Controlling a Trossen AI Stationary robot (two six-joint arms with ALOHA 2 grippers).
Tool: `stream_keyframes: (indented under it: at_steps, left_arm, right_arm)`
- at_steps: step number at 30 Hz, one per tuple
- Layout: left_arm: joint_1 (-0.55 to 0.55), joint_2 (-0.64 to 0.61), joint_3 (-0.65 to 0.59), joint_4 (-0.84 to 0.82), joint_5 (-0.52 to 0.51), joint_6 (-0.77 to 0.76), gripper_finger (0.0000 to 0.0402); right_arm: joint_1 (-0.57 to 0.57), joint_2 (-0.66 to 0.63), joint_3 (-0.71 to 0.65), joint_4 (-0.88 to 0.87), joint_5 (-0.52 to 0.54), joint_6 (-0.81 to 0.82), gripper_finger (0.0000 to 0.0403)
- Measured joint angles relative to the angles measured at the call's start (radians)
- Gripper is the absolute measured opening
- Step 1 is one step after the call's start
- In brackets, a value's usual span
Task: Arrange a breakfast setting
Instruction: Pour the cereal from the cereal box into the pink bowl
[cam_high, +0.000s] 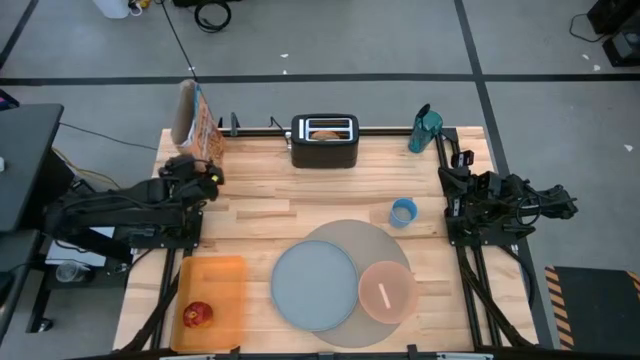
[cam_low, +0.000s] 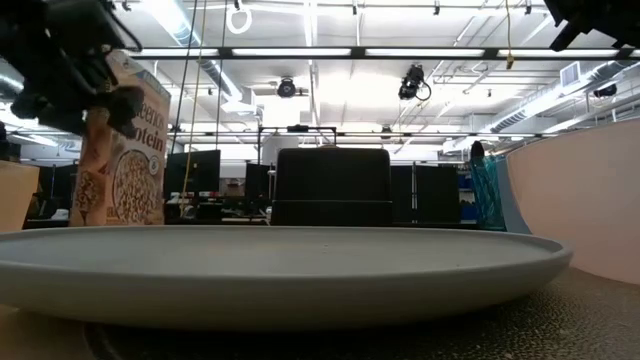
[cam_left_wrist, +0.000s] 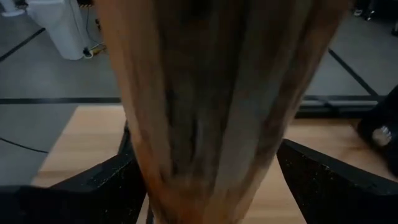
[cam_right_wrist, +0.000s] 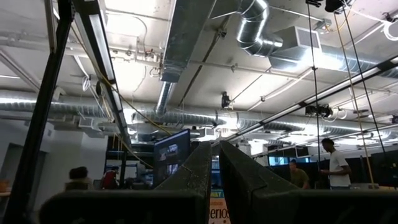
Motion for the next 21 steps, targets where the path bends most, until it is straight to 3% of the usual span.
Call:
stream_keyframes:
  at_steps: [9,13,18,21]
  left_arm:
    - [0.000,0.001,-0.128,0.082,0.096,-0.004,0.0343]
    - [0.002,0.002,-0.155,0.179,0.093,0.068,0.0343]
    - [0.026,0.001,-0.198,0.332,-0.002,0.147,0.0339]
    - [0.055,0.001,-0.228,0.395,0.014,0.156,0.0338]
  right_arm:
    - [0.000,0.008,0.000,0.000,0.000,0.000,0.0038]
    - [0.000,0.042,0.000,-0.011,0.000,0.048,0.0038]
    - [0.000,0.096,0.000,-0.012,0.000,0.107,0.0038]
    - [0.000,0.120,0.000,-0.013,0.000,0.135,0.0038]
